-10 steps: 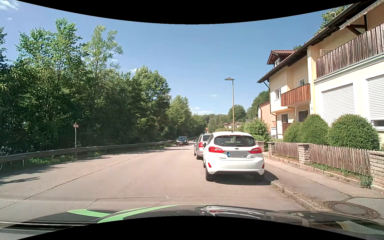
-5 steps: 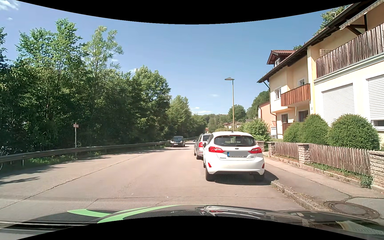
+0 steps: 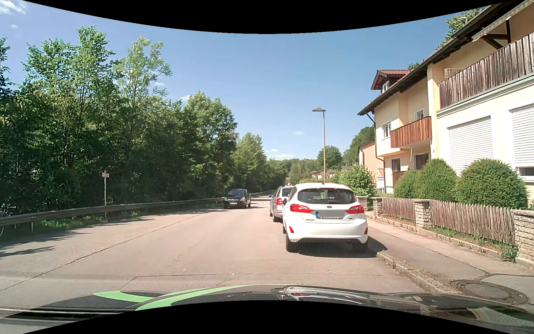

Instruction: Follow the waypoints while adhering to traffic rules and regulations

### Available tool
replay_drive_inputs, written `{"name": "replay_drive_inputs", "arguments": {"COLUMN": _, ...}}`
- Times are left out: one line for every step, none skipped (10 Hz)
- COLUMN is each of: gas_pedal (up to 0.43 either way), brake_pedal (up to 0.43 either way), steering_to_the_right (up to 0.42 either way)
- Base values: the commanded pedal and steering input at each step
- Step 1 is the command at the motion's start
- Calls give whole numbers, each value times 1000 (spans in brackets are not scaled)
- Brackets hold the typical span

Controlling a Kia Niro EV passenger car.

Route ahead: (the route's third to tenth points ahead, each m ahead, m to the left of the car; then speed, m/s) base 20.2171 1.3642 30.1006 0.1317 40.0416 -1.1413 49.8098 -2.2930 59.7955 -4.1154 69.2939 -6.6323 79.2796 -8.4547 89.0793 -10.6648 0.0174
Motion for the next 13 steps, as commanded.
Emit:
{"name": "replay_drive_inputs", "arguments": {"gas_pedal": 0, "brake_pedal": 287, "steering_to_the_right": -71}}
{"name": "replay_drive_inputs", "arguments": {"gas_pedal": 0, "brake_pedal": 287, "steering_to_the_right": -71}}
{"name": "replay_drive_inputs", "arguments": {"gas_pedal": 0, "brake_pedal": 287, "steering_to_the_right": -71}}
{"name": "replay_drive_inputs", "arguments": {"gas_pedal": 0, "brake_pedal": 287, "steering_to_the_right": -71}}
{"name": "replay_drive_inputs", "arguments": {"gas_pedal": 0, "brake_pedal": 287, "steering_to_the_right": -71}}
{"name": "replay_drive_inputs", "arguments": {"gas_pedal": 0, "brake_pedal": 287, "steering_to_the_right": -71}}
{"name": "replay_drive_inputs", "arguments": {"gas_pedal": 0, "brake_pedal": 287, "steering_to_the_right": -71}}
{"name": "replay_drive_inputs", "arguments": {"gas_pedal": 0, "brake_pedal": 287, "steering_to_the_right": -71}}
{"name": "replay_drive_inputs", "arguments": {"gas_pedal": 0, "brake_pedal": 287, "steering_to_the_right": -71}}
{"name": "replay_drive_inputs", "arguments": {"gas_pedal": 0, "brake_pedal": 287, "steering_to_the_right": -71}}
{"name": "replay_drive_inputs", "arguments": {"gas_pedal": 0, "brake_pedal": 287, "steering_to_the_right": -71}}
{"name": "replay_drive_inputs", "arguments": {"gas_pedal": 0, "brake_pedal": 287, "steering_to_the_right": -71}}
{"name": "replay_drive_inputs", "arguments": {"gas_pedal": 0, "brake_pedal": 250, "steering_to_the_right": -71}}
